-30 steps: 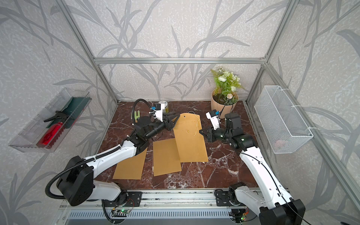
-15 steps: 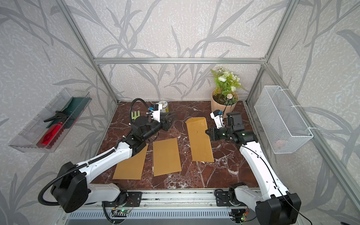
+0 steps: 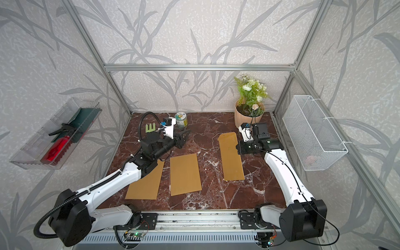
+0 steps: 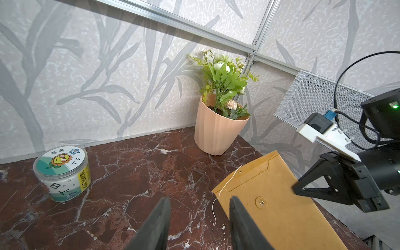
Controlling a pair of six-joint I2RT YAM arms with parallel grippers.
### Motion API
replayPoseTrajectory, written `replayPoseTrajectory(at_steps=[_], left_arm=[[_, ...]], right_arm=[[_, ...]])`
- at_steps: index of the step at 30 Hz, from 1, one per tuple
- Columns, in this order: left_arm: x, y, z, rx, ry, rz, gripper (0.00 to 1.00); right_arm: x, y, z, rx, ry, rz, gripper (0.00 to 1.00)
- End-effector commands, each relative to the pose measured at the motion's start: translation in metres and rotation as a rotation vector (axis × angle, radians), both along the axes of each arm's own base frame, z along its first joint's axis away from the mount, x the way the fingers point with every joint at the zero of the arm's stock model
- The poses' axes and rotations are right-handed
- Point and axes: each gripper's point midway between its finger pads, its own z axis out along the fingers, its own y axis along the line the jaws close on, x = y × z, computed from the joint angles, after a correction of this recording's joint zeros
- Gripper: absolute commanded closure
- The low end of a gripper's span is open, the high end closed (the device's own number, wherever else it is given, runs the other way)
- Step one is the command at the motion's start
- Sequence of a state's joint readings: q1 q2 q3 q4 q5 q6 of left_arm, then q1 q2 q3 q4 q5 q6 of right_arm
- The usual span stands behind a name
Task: Open the file bag
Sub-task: Place the file bag at the center of the board.
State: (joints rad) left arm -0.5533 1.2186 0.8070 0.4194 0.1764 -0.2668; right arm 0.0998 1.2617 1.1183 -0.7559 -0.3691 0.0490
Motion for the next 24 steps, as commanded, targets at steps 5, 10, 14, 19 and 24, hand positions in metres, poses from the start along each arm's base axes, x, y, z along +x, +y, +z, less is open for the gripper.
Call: replayPoseTrajectory(at_steps=[5, 10, 14, 19, 24], left_arm=[[0.005, 0.003, -0.002, 0.042, 0.005, 0.001, 0.56], [0.008, 0.002, -0.004, 0.039, 0.046, -0.004, 0.56], [0.006, 0.007, 0.000, 0.040, 0.066, 0.007, 0.56], [0.001, 0.011, -0.005, 0.050, 0.098, 0.015, 0.56], [0.000, 0.015, -0.003, 0.042, 0.113, 0.033, 0.56]], right_arm=[[0.023, -0.029, -0.018, -0.075, 0.074, -0.064, 0.97], [0.032, -0.040, -0.042, -0.129, 0.194, -0.049, 0.96], [0.038, -0.056, -0.061, -0.155, 0.231, -0.082, 0.94], [0.050, -0.072, -0.068, -0.188, 0.224, -0.116, 0.89], [0.061, -0.081, -0.079, -0.232, 0.229, -0.135, 0.85]])
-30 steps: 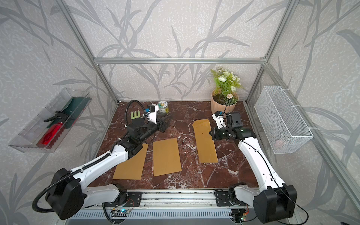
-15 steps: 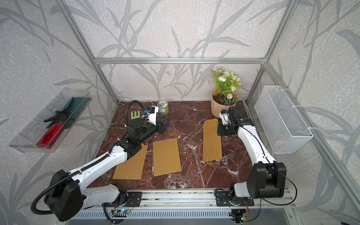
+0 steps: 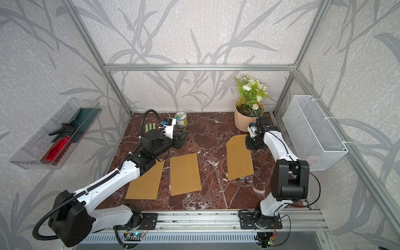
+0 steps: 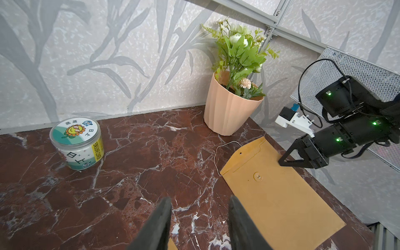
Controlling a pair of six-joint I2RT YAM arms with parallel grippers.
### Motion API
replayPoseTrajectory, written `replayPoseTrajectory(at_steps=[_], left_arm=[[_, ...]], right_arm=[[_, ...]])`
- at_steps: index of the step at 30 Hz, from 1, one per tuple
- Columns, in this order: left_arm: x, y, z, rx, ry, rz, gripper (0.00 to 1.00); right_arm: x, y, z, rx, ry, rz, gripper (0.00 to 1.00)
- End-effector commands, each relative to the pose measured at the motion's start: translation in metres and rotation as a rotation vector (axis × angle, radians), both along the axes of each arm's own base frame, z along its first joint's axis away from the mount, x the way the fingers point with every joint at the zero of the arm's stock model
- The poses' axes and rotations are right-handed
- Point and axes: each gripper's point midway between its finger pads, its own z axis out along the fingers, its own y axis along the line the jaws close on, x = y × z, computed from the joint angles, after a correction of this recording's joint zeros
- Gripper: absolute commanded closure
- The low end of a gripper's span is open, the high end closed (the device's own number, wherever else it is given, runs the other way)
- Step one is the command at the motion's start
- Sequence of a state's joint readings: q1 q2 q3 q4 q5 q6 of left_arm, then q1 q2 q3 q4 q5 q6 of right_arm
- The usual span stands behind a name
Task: Open the file bag
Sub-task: Place the file bag at the center of the board.
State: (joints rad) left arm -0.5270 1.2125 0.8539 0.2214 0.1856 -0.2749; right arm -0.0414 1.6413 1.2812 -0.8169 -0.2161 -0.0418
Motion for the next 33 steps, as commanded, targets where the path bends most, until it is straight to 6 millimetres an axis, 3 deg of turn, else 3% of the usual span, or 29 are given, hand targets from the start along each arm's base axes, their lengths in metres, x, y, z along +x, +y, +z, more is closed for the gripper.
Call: replayPoseTrajectory(at_steps=[1, 12, 21, 33], left_arm=[[-0.001, 0.004, 0.020, -0.032, -0.014, 0.011, 0.56], [0.003, 0.000, 0.010, -0.028, 0.021, 0.010, 0.57], [0.004, 0.001, 0.007, -0.014, 0.027, 0.018, 0.57], [0.003, 0.005, 0.002, 0.013, 0.038, 0.031, 0.57]], right_arm=[[0.011, -0.009, -0.003, -0.047, -0.009, 0.002, 0.84], [0.018, -0.022, -0.031, -0.087, 0.050, -0.034, 0.83], [0.017, -0.034, -0.037, -0.110, 0.074, -0.072, 0.82], [0.014, -0.040, -0.038, -0.137, 0.085, -0.102, 0.70]])
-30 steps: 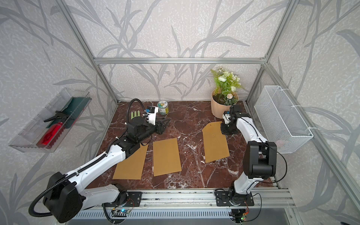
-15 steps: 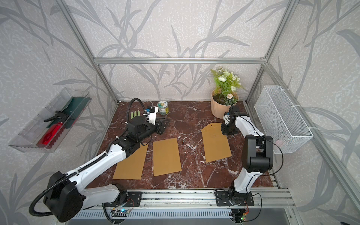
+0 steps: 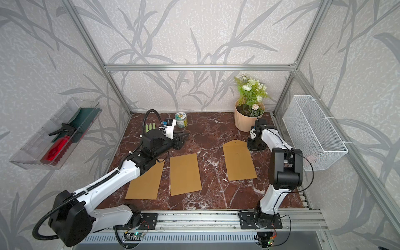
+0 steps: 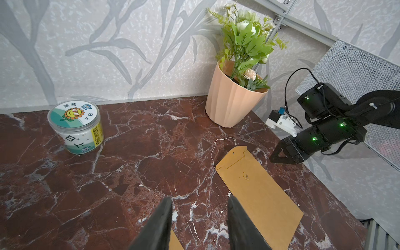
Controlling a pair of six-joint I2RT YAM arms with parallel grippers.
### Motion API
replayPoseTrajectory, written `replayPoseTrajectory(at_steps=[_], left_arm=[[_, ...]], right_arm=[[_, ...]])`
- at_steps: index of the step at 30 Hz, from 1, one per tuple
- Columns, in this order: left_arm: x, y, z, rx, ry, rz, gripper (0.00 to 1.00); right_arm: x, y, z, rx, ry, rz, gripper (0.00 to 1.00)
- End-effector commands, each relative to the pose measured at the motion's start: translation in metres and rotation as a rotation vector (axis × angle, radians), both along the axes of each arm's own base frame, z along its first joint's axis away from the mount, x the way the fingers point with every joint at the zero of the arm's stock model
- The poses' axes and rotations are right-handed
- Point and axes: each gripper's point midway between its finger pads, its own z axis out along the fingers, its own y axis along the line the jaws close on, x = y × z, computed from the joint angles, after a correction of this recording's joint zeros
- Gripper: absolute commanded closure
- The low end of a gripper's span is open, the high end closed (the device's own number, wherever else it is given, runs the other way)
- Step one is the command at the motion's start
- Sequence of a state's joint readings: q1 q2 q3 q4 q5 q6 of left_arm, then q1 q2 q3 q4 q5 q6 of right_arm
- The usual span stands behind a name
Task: Open the file bag
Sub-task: Place the file bag at the center of the board.
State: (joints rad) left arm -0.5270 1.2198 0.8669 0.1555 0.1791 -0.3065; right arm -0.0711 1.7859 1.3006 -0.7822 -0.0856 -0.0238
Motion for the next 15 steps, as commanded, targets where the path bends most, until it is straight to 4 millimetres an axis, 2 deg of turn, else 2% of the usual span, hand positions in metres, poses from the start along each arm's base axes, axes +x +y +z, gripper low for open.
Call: replayPoseTrajectory(at_steps=[1, 4, 7, 8, 11, 15], left_arm=[[0.004, 0.004, 0.014, 0.008, -0.030, 0.018, 0.57], [0.002, 0.007, 0.012, 0.019, -0.023, 0.028, 0.57], [-0.001, 0.015, 0.010, 0.039, -0.006, 0.057, 0.57], [-0.003, 0.018, 0.008, 0.048, 0.002, 0.067, 0.57], [-0.009, 0.031, -0.002, 0.081, 0.046, 0.112, 0.57], [-0.019, 0.048, -0.029, 0.129, 0.125, 0.175, 0.56]], right_arm=[[0.004, -0.007, 0.010, -0.031, -0.019, -0.021, 0.69], [0.003, -0.011, 0.018, -0.051, -0.036, -0.036, 0.68], [0.003, -0.007, 0.029, -0.027, -0.073, -0.040, 0.66], [0.003, -0.003, 0.042, -0.007, -0.113, -0.036, 0.65], [0.000, 0.012, 0.058, 0.067, -0.168, -0.025, 0.64], [-0.008, 0.039, 0.074, 0.134, -0.217, 0.018, 0.62]])
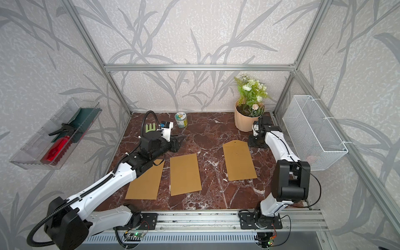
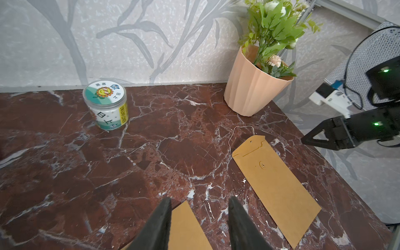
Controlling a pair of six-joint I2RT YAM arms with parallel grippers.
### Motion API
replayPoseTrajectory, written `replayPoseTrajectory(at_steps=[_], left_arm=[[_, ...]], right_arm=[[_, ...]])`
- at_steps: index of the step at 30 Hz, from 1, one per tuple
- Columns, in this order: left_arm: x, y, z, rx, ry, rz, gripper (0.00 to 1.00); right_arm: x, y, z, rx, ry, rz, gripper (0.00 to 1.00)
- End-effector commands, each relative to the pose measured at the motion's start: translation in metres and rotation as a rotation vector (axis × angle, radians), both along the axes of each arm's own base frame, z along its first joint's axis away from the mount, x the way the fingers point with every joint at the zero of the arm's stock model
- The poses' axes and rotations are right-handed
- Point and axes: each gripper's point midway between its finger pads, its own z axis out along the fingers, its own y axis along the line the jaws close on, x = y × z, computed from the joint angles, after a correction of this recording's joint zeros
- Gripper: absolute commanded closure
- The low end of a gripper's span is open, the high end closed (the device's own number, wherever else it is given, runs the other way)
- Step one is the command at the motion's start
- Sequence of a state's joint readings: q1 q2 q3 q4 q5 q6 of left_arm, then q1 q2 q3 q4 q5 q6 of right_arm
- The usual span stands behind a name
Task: Open the file bag
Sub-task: Place the file bag at the center of the board.
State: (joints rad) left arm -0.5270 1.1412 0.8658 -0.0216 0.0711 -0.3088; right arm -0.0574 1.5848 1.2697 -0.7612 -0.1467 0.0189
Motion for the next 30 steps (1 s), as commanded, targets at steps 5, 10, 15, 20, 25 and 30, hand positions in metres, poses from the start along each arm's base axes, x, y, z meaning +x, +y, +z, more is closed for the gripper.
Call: replayPoseTrajectory(at_steps=[5, 10, 15, 20, 25, 30], left_arm=[[-0.025, 0.040, -0.054, 0.079, 0.150, 0.141, 0.55], [-0.043, 0.058, -0.085, 0.094, 0.218, 0.200, 0.54], [-0.058, 0.071, -0.112, 0.099, 0.267, 0.241, 0.54], [-0.065, 0.077, -0.138, 0.104, 0.316, 0.267, 0.54], [-0.069, 0.079, -0.157, 0.107, 0.347, 0.279, 0.54], [-0.068, 0.078, -0.171, 0.095, 0.365, 0.285, 0.54]], right_arm=[[-0.023, 0.068, 0.022, 0.112, -0.060, 0.132, 0.60], [-0.040, 0.113, 0.027, 0.167, -0.080, 0.210, 0.50], [-0.062, 0.153, 0.021, 0.248, -0.079, 0.265, 0.42], [-0.079, 0.182, 0.006, 0.261, -0.049, 0.314, 0.40], [-0.087, 0.201, -0.015, 0.304, -0.017, 0.329, 0.39], [-0.097, 0.218, -0.029, 0.342, 0.009, 0.346, 0.39]])
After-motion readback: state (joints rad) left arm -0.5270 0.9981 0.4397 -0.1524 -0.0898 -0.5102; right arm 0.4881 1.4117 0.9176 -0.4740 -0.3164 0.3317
